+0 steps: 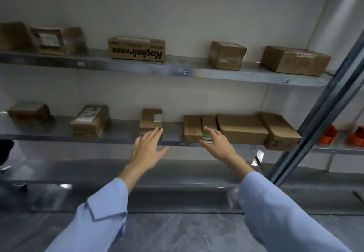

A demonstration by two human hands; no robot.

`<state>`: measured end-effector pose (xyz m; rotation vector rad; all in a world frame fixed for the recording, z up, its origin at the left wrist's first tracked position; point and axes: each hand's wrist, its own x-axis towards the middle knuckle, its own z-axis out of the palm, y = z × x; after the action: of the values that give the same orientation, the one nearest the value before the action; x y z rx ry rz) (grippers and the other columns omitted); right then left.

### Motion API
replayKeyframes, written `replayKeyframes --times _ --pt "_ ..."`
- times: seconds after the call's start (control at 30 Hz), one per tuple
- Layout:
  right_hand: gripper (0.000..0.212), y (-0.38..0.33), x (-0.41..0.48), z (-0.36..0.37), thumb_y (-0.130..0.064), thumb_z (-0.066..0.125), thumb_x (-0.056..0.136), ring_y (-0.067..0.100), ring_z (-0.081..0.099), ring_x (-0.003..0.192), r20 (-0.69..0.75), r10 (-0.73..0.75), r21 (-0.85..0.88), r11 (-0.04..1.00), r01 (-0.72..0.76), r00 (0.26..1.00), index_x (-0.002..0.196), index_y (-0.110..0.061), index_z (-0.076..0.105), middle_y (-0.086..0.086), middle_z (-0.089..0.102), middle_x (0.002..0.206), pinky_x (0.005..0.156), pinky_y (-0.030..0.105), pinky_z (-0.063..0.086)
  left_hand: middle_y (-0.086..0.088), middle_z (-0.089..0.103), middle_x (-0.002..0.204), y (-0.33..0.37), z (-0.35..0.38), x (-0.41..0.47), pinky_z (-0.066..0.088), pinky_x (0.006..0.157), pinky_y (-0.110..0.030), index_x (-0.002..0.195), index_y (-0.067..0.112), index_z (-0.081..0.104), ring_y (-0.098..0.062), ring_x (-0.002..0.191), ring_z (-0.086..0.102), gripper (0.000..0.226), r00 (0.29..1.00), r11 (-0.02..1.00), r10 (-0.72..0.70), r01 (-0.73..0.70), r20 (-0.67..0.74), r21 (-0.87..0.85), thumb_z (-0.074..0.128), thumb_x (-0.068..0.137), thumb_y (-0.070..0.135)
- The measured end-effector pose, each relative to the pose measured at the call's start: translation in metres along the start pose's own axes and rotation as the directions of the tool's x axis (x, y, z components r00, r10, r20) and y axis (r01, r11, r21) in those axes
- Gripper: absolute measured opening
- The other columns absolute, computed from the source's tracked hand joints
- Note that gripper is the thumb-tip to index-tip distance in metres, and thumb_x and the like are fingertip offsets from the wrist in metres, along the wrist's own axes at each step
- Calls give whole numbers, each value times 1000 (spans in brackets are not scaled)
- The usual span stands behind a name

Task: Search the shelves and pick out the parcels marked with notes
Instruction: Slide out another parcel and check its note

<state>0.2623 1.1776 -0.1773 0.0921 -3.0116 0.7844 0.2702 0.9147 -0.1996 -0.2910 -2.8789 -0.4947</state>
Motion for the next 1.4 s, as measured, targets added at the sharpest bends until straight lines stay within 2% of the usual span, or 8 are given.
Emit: replayKeyframes --times 0.4,0.57,0.73,0.93,1.13,1.3,1.4 --pt "69 61 163 43 -42 61 93 32 37 137 135 36 79 996 -47 990 152 -26 29 7 29 157 108 44 39 5 23 160 -9 76 131 22 115 -37 155 25 22 -15 146 23 71 997 997 -64 66 50 -33 50 95 52" --pt "69 91 207 56 -37 64 91 32 40 135 167 58 131 988 -81 984 151 -24 33 10 35 153 108 40 38 4 24 160 6 110 181 24 116 -38 155 25 22 -16 145 27 74 992 994 -81 88 97 -69 53 93 52" --pt "65 107 216 76 -36 63 92 31 38 135 191 31 114 992 -53 981 150 -24 36 10 40 149 106 39 39 4 26 160 11 146 202 27 115 -37 154 26 24 -17 144 30 85 979 990 -87 107 186 -97 63 86 57" --pt "58 111 216 86 -31 63 92 26 43 129 88 -50 79 996 43 995 145 -23 43 3 47 144 96 37 45 1 34 156 12 175 218 32 113 -43 153 27 27 -21 141 35 95 961 979 -97 139 259 -152 72 76 59" --pt "58 110 216 92 -30 63 91 24 42 131 60 -58 59 997 55 996 145 -21 44 0 46 146 100 34 42 5 37 154 12 190 232 34 109 -41 152 31 29 -20 139 38 95 959 971 -71 130 276 -201 77 72 54" --pt "57 110 213 97 -28 64 91 22 44 129 41 -53 83 995 50 998 144 -22 46 -2 47 144 100 33 44 6 33 156 7 207 233 34 106 -40 148 33 36 -18 139 38 86 959 976 -41 98 279 -194 75 75 53" --pt "56 113 210 101 -26 65 90 21 46 129 41 -47 98 994 43 998 143 -21 47 -1 48 143 100 33 45 5 34 155 1 215 228 37 105 -42 145 33 41 -19 138 39 82 970 955 -30 99 240 -278 78 74 47"
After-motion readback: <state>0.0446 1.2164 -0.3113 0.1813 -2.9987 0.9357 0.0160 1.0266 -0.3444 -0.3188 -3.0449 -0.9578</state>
